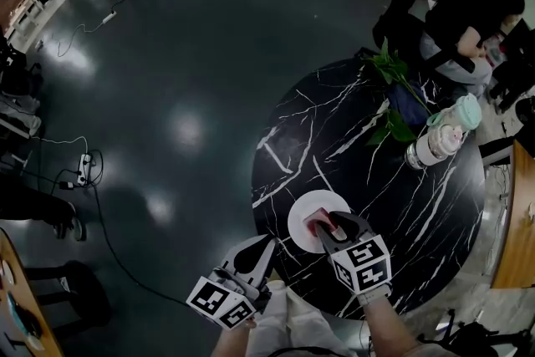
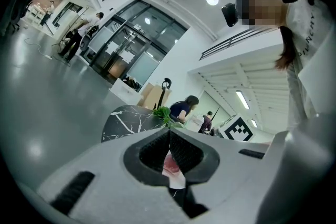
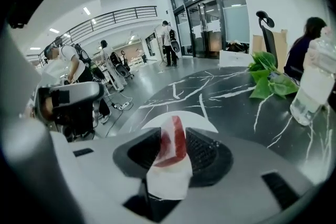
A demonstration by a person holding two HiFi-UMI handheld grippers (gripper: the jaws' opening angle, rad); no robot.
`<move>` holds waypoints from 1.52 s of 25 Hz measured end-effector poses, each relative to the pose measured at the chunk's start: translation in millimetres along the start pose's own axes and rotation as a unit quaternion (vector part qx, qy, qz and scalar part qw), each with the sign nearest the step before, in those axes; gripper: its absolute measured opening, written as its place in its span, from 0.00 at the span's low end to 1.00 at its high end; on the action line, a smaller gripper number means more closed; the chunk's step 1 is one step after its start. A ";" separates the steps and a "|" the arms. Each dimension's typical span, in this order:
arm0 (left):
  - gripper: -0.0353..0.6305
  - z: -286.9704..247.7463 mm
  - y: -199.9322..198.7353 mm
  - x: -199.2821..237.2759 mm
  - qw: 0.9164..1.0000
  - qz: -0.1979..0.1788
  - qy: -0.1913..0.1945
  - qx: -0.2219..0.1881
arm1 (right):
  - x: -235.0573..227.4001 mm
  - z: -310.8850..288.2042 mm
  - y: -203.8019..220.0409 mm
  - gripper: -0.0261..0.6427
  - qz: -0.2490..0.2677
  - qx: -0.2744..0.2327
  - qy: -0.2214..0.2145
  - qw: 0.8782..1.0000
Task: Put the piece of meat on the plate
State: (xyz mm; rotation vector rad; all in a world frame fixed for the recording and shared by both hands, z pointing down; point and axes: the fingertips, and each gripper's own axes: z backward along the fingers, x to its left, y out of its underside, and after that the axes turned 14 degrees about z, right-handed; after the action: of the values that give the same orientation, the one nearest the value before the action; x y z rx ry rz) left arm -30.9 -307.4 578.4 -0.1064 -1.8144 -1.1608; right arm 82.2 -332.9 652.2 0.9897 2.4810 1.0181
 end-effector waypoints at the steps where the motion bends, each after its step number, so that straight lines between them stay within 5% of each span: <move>1: 0.07 0.7 0.0 0.4 1.000 0.000 0.000 0.000 | -1.0 -0.5 0.2 0.22 0.008 0.000 0.005 1.000; 8: 0.07 4.5 -1.9 -4.1 1.000 0.000 0.003 -0.002 | -2.8 2.9 -5.5 0.30 0.048 -0.008 0.024 0.999; 17: 0.07 3.3 -6.0 -29.6 1.000 -0.016 0.026 0.007 | 19.1 51.8 -45.1 0.30 -0.038 -0.139 -0.040 0.989; 24: 0.07 -2.6 -8.1 -65.1 0.997 -0.039 0.059 0.031 | 47.1 100.5 -66.0 0.30 -0.014 -0.187 -0.050 0.981; 38: 0.07 -8.6 -16.7 -116.8 0.991 -0.085 0.095 0.043 | 62.5 164.7 -108.9 0.09 -0.003 -0.267 -0.028 0.963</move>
State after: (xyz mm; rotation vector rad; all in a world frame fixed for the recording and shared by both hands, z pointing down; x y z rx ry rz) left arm 30.3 -278.1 481.5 0.2061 -1.7267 -1.1666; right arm 63.3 -262.2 458.4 0.8159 1.9876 1.5199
